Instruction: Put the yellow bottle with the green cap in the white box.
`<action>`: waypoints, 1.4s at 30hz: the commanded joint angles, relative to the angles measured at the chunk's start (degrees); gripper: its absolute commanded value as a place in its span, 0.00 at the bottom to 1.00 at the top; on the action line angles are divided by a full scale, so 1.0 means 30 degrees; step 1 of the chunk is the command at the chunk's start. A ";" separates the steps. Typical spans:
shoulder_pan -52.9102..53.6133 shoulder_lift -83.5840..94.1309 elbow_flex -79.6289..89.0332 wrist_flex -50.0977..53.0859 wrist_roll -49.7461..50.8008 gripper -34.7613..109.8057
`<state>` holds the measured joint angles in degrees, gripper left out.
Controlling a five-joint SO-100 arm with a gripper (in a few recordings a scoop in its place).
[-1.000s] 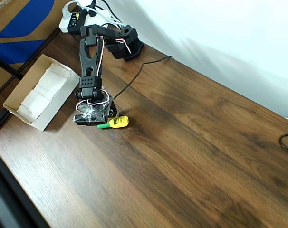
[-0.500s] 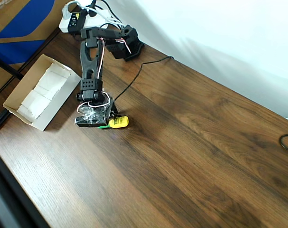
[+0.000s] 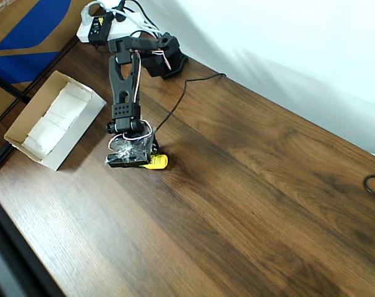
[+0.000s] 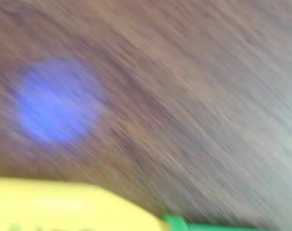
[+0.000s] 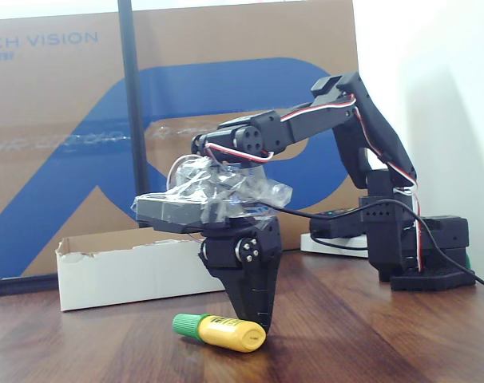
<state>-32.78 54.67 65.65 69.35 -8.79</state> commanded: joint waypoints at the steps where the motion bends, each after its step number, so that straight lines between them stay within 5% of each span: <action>1: -0.0029 0.0586 -0.0439 -0.0029 -0.0029 0.24; 42: 0.3281 0.2109 -0.1699 -0.0234 -0.0322 0.24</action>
<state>-23.47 53.44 62.58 67.68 -8.79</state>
